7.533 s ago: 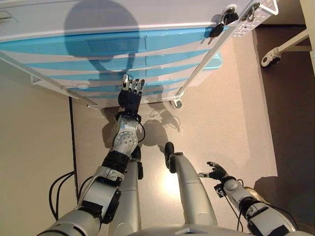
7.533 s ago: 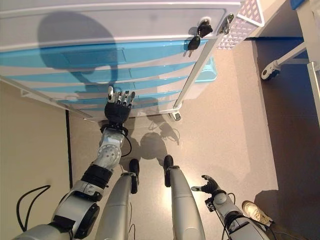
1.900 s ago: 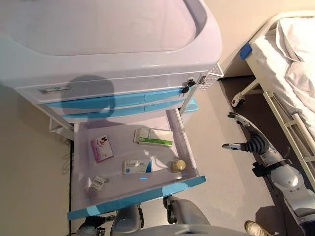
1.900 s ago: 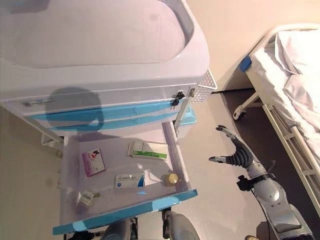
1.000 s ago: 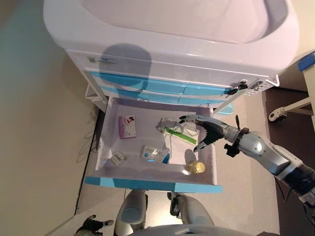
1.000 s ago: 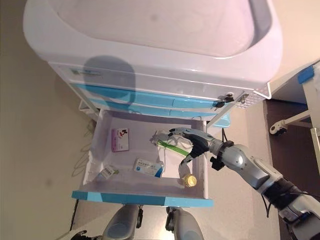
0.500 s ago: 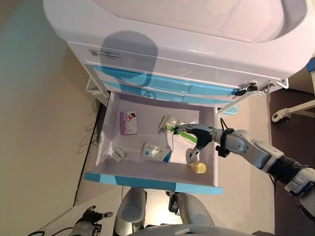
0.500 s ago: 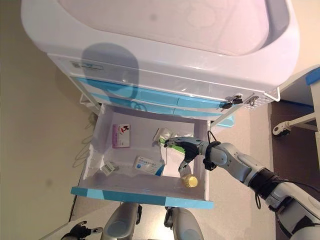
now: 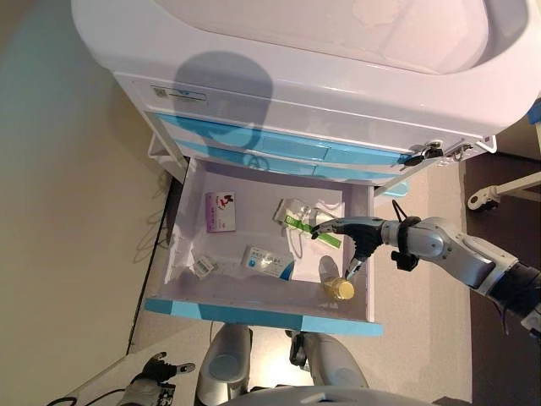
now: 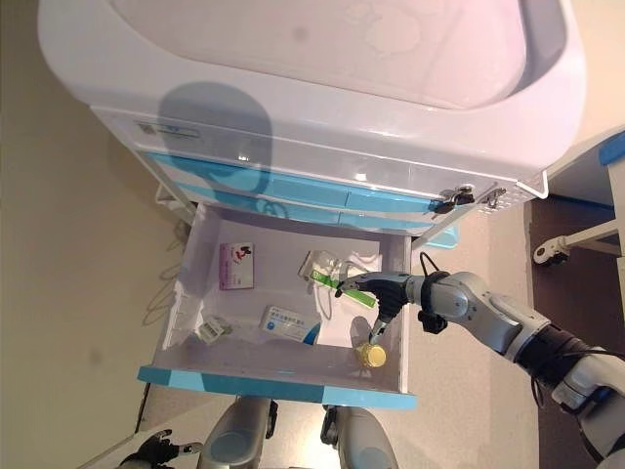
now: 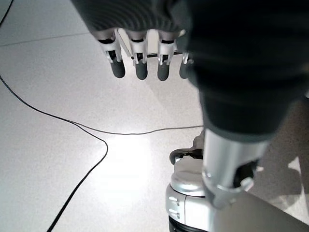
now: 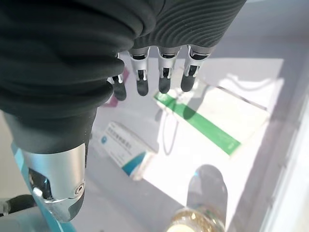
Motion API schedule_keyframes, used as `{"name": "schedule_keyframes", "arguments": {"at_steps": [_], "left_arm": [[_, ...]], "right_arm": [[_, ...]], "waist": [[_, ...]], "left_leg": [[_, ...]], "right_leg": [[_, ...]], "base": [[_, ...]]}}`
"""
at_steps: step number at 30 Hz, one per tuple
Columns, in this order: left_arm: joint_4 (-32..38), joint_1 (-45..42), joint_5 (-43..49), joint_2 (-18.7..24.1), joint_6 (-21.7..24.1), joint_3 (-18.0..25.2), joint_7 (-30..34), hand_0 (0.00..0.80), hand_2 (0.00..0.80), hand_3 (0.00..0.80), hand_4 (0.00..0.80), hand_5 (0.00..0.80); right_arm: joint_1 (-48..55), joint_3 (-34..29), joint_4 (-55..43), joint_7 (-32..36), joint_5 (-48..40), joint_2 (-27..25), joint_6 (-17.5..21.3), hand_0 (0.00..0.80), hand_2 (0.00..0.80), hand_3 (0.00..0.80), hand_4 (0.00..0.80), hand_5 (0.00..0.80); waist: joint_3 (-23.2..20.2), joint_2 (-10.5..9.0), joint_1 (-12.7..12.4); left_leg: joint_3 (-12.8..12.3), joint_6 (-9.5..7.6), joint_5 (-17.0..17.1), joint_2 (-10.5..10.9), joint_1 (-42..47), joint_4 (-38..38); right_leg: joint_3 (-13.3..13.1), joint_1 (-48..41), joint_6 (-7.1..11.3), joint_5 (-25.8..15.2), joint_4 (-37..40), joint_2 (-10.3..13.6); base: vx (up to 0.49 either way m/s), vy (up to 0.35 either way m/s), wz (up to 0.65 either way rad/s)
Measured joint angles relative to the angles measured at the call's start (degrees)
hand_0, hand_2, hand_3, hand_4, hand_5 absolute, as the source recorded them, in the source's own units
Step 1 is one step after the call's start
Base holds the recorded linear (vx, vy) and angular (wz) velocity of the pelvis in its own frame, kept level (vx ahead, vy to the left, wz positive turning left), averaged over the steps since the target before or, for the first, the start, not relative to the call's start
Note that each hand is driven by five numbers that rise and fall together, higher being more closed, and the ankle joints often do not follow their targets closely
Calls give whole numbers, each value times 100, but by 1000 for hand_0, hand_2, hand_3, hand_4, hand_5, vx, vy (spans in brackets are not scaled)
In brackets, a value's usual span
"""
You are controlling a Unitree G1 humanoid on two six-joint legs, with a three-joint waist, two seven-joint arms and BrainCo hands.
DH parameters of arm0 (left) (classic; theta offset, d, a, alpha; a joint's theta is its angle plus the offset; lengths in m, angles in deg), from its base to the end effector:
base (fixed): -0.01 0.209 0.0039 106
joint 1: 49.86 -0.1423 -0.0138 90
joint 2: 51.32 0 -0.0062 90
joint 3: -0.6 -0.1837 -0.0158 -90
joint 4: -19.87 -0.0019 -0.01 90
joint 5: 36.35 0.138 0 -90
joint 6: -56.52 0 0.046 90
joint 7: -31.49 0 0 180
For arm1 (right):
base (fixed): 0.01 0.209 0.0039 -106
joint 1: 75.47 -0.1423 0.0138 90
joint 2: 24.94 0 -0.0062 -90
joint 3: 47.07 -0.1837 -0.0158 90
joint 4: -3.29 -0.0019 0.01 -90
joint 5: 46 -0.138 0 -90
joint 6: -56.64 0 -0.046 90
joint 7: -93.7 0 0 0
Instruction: Open the drawer and pick up the medicine
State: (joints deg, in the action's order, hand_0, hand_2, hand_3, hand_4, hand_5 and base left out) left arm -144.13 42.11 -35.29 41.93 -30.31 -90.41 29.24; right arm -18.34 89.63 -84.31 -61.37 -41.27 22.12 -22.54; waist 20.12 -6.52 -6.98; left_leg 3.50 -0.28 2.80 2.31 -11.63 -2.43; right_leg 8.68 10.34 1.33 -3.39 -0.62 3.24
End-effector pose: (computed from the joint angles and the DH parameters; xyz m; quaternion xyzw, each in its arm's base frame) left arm 0.0762 0.2661 -0.1028 0.1607 0.5563 0.0986 0.8093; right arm 0.2541 -0.2032 0.1274 -0.5688 -0.0095 0.4675 0.6767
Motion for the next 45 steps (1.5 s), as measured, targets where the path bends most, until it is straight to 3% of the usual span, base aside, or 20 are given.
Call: {"name": "schedule_keyframes", "arguments": {"at_steps": [14,21,27,30,45], "left_arm": [[120,39,42,-3,-1,-11,63,0,0,0,0,0],[128,46,42,-33,-5,-30,60,0,0,0,0,0],[125,39,42,-63,-5,-123,38,0,0,0,0,0],[118,39,42,-80,-11,-123,-12,0,0,0,0,0],[125,37,41,-106,-12,-122,-159,0,0,0,0,0]], "right_arm": [[803,-139,117,83,149,41,2,0,0,0,0,0],[1220,-319,443,27,727,563,2,0,0,0,0,0],[1463,-418,723,-304,1270,825,11,0,0,0,0,0],[1585,-613,944,-628,1696,1208,12,0,0,0,0,0],[1609,-959,779,-1155,2456,1293,1,0,0,0,0,0]], "waist": [[-12,15,159],[-81,134,297],[-158,269,323],[-164,282,328],[-173,296,319]], "left_leg": [[-165,-2,3,-19,230,73],[-237,-3,2,-25,272,112],[-324,-5,3,-37,275,118],[-343,-5,2,-42,268,118],[-338,-36,26,-39,100,101]], "right_leg": [[-139,-115,-1,0,-27,-6],[-225,-90,0,-1,-61,-10],[-313,-23,-20,-14,-123,-19],[-344,8,0,-1,-148,-24],[-343,200,-12,-8,-226,-19]], "base": [[8,6,-5],[3,10,-6],[3,15,-8],[3,10,-4],[0,0,0]]}}
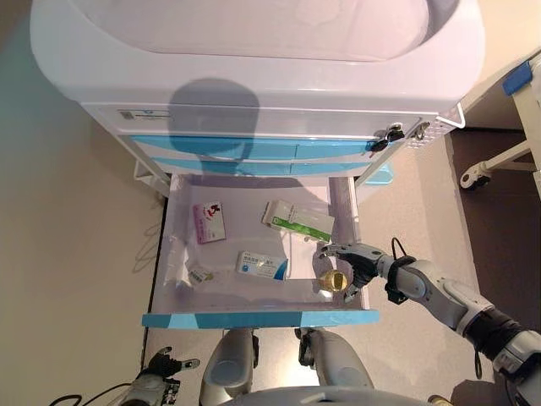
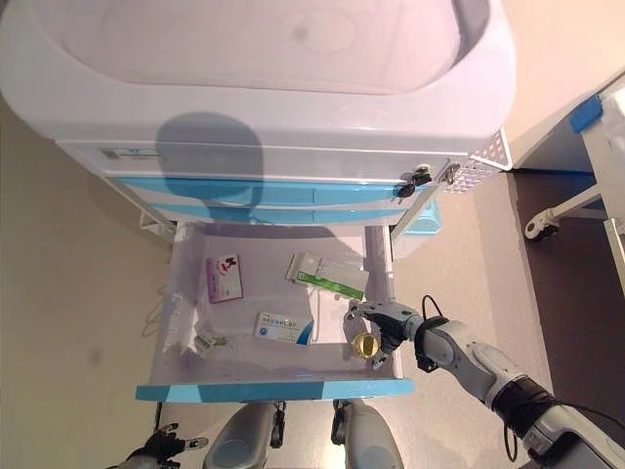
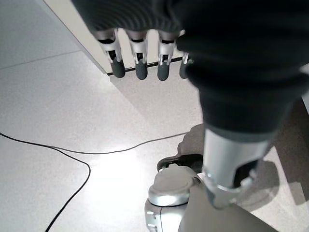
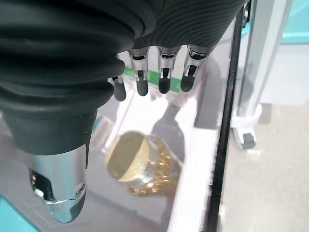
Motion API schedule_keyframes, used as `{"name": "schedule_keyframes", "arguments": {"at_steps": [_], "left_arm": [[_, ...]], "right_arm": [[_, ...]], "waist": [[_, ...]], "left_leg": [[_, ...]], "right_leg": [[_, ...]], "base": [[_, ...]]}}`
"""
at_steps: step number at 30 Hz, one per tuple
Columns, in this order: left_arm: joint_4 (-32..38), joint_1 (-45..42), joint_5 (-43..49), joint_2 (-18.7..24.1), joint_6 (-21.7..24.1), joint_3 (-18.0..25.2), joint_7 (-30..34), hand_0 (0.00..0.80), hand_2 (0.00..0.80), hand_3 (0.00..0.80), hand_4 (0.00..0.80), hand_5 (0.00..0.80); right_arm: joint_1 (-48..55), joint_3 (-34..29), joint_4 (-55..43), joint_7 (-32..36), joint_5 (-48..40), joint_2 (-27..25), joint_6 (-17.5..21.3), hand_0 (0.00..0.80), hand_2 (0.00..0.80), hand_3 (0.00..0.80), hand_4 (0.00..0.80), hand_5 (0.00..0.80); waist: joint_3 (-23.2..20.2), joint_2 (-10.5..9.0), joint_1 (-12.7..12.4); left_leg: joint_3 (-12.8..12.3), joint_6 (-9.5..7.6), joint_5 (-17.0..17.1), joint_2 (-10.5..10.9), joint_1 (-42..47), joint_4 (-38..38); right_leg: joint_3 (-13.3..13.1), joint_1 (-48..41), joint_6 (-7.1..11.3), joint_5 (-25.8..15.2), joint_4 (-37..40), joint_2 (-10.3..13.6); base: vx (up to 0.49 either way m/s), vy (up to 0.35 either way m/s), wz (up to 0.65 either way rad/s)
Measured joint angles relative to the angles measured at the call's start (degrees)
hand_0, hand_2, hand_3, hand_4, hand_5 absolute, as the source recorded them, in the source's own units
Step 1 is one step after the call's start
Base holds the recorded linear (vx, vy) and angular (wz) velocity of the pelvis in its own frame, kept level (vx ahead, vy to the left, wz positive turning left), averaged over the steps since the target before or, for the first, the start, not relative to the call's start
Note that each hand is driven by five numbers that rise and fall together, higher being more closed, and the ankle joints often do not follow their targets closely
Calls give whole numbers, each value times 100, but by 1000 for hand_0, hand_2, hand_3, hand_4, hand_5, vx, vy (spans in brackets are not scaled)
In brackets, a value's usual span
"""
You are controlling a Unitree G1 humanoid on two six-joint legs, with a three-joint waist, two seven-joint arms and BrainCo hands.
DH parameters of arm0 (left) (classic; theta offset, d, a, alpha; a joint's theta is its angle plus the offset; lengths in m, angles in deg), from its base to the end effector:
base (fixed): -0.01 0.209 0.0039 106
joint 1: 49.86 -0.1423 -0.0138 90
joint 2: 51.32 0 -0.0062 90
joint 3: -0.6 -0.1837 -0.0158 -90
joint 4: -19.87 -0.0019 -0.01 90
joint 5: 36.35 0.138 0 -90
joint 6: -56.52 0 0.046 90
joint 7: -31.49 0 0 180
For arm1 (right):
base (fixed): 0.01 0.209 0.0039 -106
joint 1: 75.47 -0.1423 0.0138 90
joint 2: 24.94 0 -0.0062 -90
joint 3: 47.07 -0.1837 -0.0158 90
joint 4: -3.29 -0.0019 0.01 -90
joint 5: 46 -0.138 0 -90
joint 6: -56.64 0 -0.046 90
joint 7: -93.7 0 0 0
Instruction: Open the drawer and pick up the medicine
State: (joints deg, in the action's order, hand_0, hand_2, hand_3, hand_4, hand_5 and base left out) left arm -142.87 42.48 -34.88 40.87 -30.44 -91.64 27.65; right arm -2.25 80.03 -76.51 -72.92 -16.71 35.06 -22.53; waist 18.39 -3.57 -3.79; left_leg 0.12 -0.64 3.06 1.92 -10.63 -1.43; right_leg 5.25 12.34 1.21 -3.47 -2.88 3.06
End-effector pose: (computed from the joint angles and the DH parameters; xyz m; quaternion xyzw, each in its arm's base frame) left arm 0.0824 0.2579 -0.1040 0.1710 0.5454 0.0924 0.8153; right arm 0.2270 -0.2035 0.0549 -0.6180 0.0047 0.3852 0.6853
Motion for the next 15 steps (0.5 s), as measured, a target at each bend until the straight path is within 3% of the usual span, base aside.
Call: {"name": "schedule_keyframes", "arguments": {"at_steps": [15], "left_arm": [[1,1,0,-30,-6,0,-26,0,0,0,0,0]], "right_arm": [[-182,123,-123,-7,424,-66,7,0,0,0,0,0]], "waist": [[10,6,-13]], "left_leg": [[13,10,-7,4,-23,12]], "right_leg": [[10,17,15,11,3,3]], "base": [[0,0,0]]}}
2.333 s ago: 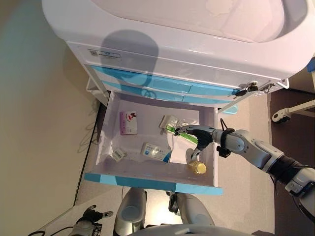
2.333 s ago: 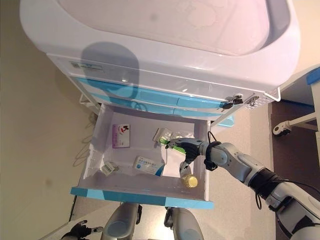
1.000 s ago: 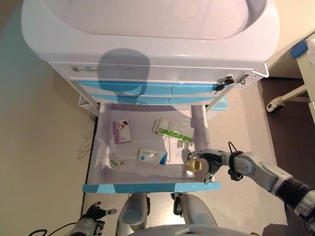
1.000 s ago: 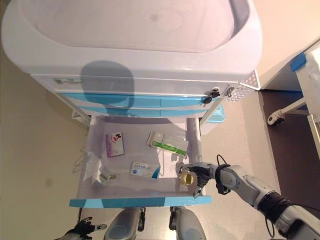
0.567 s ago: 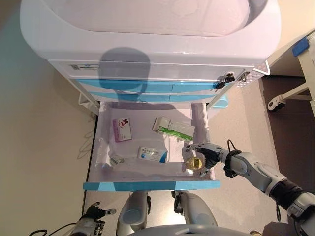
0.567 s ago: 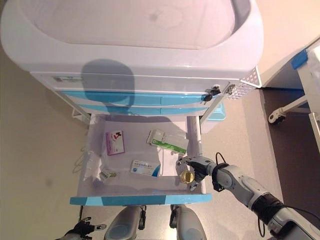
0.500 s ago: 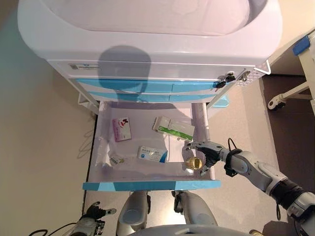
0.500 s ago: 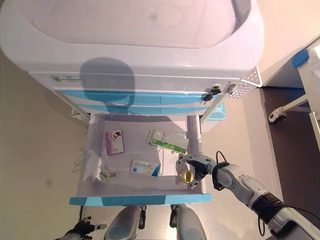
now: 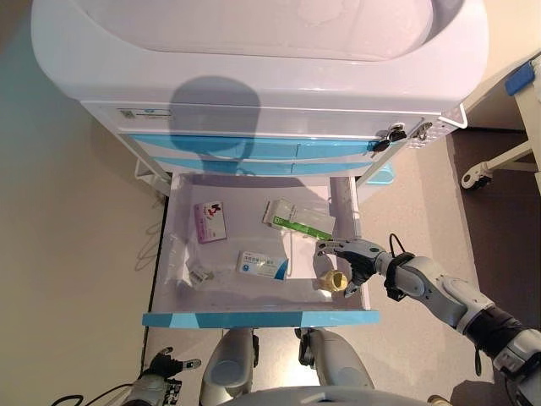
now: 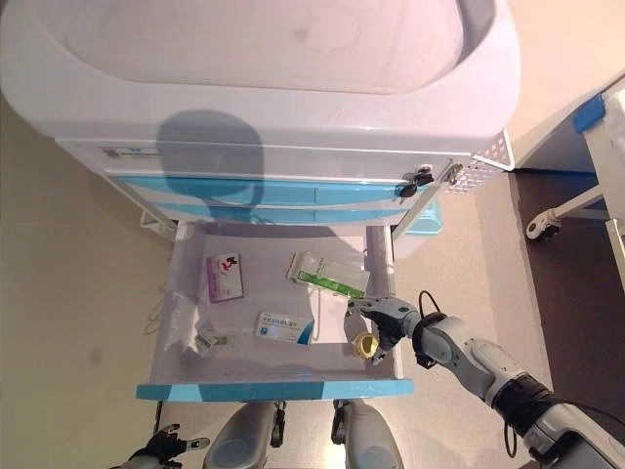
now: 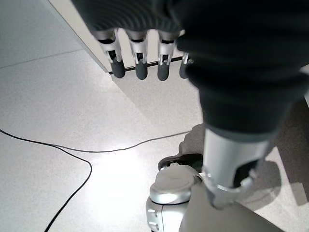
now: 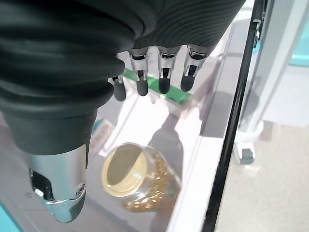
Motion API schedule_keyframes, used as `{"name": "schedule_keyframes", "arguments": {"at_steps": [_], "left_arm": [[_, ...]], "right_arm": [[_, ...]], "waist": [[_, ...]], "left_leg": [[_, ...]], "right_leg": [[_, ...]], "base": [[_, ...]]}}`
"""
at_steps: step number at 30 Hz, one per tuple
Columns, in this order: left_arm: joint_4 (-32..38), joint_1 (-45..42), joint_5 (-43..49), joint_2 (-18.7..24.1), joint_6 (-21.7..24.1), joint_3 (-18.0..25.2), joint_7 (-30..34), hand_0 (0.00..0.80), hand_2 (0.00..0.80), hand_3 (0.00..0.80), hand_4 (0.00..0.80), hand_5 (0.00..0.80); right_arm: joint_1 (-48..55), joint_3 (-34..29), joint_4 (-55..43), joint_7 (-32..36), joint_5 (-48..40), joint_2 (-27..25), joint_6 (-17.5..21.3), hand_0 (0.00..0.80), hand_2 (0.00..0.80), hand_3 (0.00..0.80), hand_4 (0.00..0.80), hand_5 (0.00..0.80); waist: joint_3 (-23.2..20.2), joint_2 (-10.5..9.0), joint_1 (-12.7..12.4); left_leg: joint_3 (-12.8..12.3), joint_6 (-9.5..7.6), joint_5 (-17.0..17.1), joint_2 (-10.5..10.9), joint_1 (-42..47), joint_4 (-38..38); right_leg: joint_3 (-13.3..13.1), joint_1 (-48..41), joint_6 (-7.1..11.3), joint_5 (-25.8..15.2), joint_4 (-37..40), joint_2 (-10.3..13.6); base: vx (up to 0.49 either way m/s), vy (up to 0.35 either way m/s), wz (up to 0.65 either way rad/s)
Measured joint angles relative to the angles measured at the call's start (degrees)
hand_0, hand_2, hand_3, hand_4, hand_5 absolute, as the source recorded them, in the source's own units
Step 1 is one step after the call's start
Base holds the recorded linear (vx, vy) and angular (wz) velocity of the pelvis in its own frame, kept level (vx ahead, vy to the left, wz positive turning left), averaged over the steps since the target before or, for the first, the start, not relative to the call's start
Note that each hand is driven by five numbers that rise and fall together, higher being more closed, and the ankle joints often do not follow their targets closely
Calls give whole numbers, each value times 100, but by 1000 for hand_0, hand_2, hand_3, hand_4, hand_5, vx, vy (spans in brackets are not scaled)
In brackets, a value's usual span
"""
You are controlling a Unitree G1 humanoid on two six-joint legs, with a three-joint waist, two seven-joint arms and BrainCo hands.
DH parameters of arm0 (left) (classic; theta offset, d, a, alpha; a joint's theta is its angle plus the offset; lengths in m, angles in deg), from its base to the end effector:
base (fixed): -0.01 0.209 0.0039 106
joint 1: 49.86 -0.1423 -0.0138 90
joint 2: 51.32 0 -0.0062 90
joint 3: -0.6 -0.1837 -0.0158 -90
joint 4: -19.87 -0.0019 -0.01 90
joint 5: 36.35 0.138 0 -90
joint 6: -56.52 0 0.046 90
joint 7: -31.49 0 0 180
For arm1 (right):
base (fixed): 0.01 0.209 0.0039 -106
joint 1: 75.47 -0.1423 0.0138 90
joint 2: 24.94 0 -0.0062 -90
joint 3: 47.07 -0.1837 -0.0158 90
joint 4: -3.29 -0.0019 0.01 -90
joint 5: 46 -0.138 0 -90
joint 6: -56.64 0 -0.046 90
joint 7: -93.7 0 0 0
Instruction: Open the drawer and pick up the medicine
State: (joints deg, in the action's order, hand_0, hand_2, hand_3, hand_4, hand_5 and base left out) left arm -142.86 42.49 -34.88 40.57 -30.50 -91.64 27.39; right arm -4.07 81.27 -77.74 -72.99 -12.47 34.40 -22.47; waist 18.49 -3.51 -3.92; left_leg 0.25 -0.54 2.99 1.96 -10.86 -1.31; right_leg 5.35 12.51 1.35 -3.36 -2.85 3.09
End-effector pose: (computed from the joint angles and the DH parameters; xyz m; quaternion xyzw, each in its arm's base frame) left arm 0.0824 0.2562 -0.1047 0.1701 0.5456 0.0927 0.8153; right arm 0.2307 -0.1989 0.0614 -0.6521 -0.0186 0.3875 0.6513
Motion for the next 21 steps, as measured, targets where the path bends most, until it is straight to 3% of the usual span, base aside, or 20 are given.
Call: {"name": "schedule_keyframes", "arguments": {"at_steps": [13,21], "left_arm": [[2,28,-3,-10,4,-4,-1,0,0,0,0,0],[5,34,-30,-21,2,-89,-21,0,0,0,0,0]], "right_arm": [[-532,1162,62,319,422,-77,173,0,0,0,0,0],[-635,1232,298,370,579,142,245,0,0,0,0,0]], "waist": [[57,9,-8],[94,8,-14]], "left_leg": [[30,-1,1,5,-41,5],[63,0,1,4,-63,-4]], "right_leg": [[31,19,-2,3,19,2],[56,20,-4,4,26,2]], "base": [[0,0,0],[1,0,1]]}}
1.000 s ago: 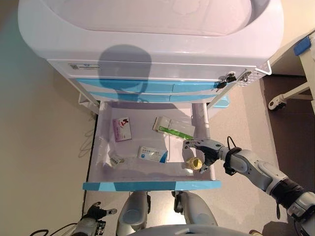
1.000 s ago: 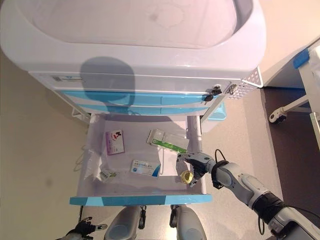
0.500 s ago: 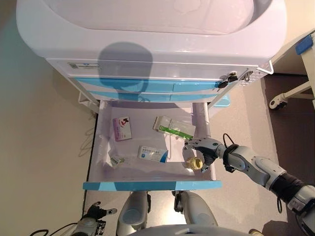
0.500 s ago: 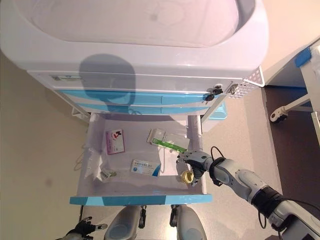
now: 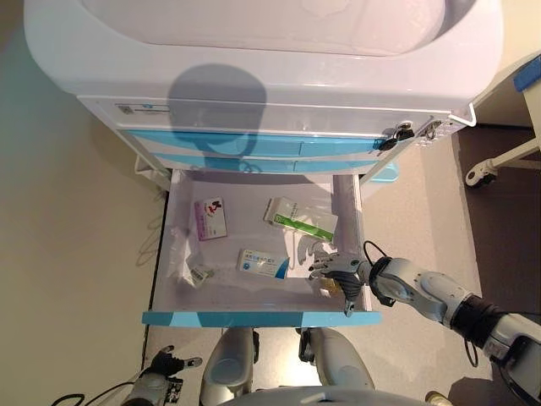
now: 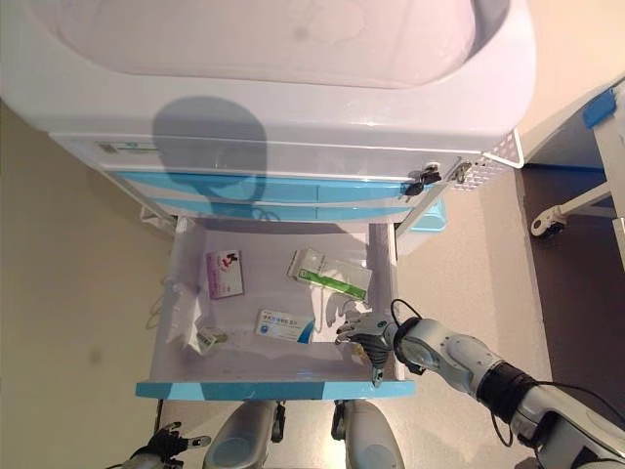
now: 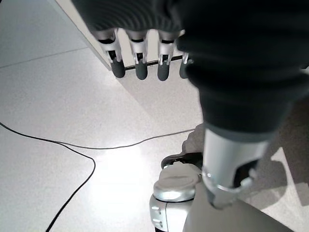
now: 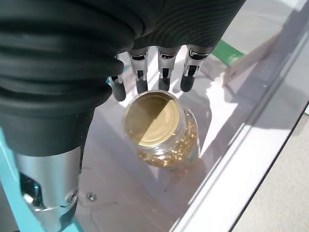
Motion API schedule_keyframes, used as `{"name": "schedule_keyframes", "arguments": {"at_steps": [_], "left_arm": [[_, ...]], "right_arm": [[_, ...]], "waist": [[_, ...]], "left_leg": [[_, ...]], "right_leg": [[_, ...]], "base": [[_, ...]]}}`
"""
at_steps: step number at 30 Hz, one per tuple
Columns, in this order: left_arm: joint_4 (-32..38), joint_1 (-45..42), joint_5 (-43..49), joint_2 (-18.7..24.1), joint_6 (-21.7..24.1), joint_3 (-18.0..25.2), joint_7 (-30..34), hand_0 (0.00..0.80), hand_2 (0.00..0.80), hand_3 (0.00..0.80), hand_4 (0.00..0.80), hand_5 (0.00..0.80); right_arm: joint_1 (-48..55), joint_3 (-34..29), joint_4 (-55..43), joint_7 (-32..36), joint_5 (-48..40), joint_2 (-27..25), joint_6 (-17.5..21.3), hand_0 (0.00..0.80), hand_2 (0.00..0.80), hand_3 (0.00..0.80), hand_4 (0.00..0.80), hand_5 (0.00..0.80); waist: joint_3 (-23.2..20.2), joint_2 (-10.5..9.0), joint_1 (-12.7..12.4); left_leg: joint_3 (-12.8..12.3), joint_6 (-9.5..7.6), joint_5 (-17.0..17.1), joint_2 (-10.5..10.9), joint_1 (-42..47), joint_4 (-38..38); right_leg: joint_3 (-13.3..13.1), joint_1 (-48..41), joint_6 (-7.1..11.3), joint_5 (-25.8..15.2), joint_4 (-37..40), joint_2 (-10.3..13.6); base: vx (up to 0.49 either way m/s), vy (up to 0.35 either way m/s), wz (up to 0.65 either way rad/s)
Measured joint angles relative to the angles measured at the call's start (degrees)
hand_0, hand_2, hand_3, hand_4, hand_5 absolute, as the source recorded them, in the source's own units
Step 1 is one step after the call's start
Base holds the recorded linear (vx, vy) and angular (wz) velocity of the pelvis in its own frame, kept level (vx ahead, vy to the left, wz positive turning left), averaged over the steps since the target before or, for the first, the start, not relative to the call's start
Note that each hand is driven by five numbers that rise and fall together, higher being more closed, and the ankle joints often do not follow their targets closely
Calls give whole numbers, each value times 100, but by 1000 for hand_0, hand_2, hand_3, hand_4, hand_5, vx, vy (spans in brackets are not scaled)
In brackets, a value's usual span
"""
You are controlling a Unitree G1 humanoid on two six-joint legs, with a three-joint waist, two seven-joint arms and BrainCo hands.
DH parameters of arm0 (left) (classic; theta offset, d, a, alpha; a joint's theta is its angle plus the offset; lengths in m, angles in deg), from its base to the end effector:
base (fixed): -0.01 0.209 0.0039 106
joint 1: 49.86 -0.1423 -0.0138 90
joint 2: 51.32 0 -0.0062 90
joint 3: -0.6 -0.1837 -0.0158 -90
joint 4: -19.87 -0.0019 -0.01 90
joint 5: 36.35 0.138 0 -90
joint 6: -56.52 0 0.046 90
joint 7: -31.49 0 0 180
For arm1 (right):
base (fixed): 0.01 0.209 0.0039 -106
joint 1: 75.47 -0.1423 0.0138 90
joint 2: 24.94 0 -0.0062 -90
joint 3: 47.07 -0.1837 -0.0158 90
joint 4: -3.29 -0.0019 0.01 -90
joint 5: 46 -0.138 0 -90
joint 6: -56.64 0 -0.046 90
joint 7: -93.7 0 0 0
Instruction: Open the drawer and pick up the medicine
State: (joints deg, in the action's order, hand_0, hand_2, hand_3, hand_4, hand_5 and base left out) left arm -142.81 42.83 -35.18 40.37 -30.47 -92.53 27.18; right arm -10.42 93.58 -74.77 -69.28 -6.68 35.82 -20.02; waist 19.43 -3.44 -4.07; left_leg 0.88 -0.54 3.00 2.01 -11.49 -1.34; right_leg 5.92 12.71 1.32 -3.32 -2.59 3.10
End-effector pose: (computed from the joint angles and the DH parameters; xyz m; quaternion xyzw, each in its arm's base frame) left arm 0.0848 0.2539 -0.1049 0.1724 0.5429 0.0883 0.8171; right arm 0.2305 -0.1744 0.0469 -0.6868 -0.0270 0.4823 0.5430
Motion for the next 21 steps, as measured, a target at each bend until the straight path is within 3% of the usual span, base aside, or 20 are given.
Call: {"name": "schedule_keyframes", "arguments": {"at_steps": [21], "left_arm": [[40,3,-23,-33,5,-157,-47,0,0,0,0,0]], "right_arm": [[-84,56,540,-64,59,83,69,0,0,0,0,0]], "waist": [[-2,-7,10]], "left_leg": [[74,23,16,-14,-15,-3]], "right_leg": [[65,-7,-6,6,-1,-11]], "base": [[1,-1,1]]}}
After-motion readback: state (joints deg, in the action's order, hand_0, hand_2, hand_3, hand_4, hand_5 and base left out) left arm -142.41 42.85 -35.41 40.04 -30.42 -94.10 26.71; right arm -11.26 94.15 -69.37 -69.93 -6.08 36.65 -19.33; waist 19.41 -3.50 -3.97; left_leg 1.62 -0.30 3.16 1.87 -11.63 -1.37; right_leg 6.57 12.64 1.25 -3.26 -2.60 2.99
